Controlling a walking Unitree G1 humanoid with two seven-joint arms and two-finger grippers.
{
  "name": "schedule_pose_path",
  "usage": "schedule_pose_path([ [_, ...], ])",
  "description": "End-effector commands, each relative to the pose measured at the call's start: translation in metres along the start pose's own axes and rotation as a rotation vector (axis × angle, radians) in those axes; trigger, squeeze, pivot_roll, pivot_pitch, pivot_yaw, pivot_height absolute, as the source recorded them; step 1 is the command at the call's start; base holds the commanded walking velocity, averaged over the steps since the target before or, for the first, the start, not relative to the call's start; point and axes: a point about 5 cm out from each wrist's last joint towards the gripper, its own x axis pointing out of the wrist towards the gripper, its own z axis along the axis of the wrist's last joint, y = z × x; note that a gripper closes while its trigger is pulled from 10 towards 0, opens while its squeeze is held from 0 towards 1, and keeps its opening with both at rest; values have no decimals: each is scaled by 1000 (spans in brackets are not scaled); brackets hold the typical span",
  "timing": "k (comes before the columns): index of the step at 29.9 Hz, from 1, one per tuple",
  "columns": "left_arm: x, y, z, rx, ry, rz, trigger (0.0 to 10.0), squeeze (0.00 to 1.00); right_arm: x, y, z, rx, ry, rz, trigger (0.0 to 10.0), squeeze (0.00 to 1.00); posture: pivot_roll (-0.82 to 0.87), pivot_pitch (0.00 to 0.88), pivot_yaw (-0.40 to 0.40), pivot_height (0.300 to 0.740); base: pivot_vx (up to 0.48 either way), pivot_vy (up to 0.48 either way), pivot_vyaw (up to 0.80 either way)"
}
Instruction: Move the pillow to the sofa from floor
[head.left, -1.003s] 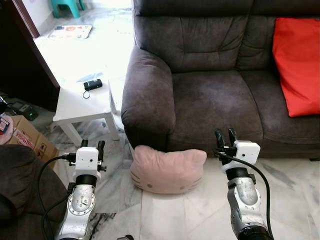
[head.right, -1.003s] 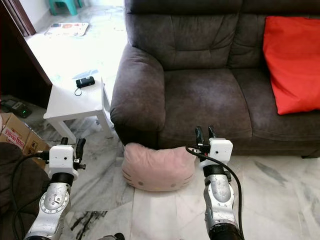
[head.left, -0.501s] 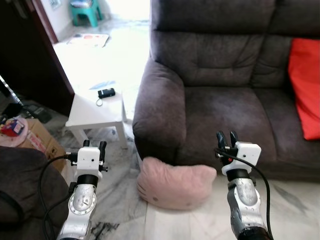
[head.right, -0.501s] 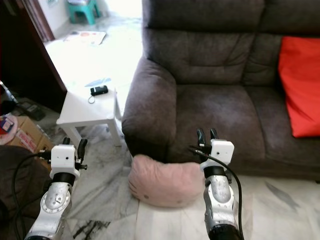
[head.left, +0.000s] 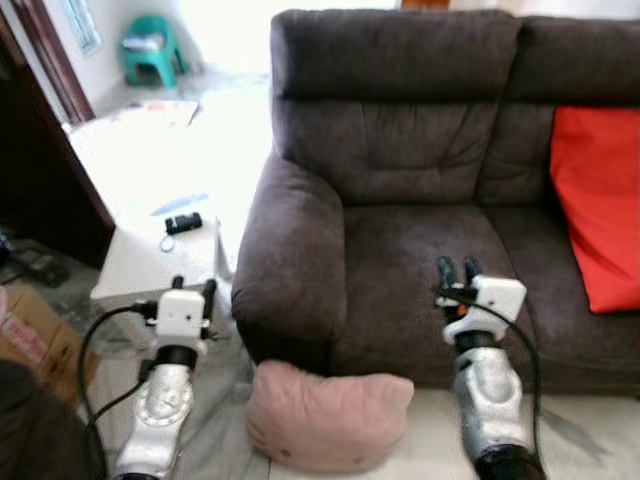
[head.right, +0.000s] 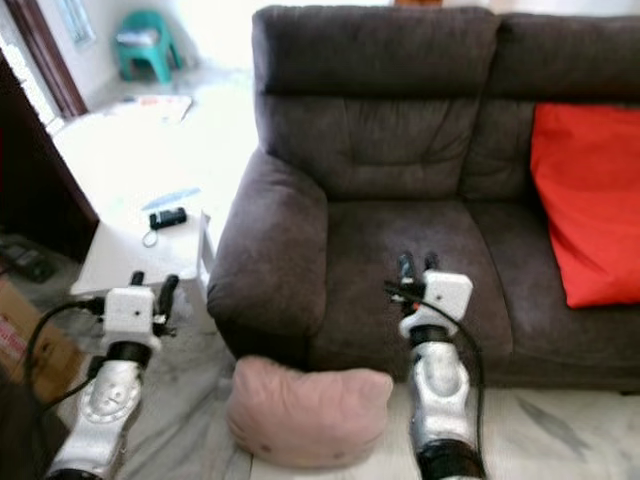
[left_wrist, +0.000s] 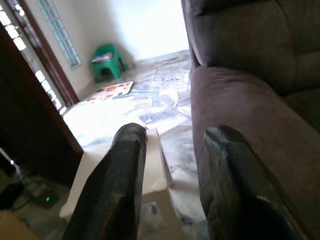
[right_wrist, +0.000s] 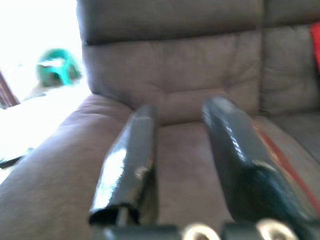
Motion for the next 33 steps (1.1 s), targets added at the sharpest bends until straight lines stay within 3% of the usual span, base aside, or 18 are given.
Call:
schedule_pose_path([
  [1, -1, -4, -1, -8, 8, -12, 10000, 0, -2, -7, -2, -8, 16, -19, 10000, 0, 76, 137, 7, 740, 0, 0, 0],
  [12, -2, -5, 0, -19, 10, 6, 10000, 0, -2, -7, -2, -6, 24, -4, 10000, 0, 72, 167, 4, 740, 0, 0, 0],
  [19, 1, 3, 14, -41, -52, 58, 10000, 0, -2, -5, 3, 2, -1, 13, 10000, 0, 74, 176, 7, 740, 0, 0, 0],
  [33, 2, -1, 15, -37, -52, 39, 10000, 0, -1, -2, 5, 16, -2, 29, 10000, 0, 74, 179, 11, 740, 0, 0, 0],
])
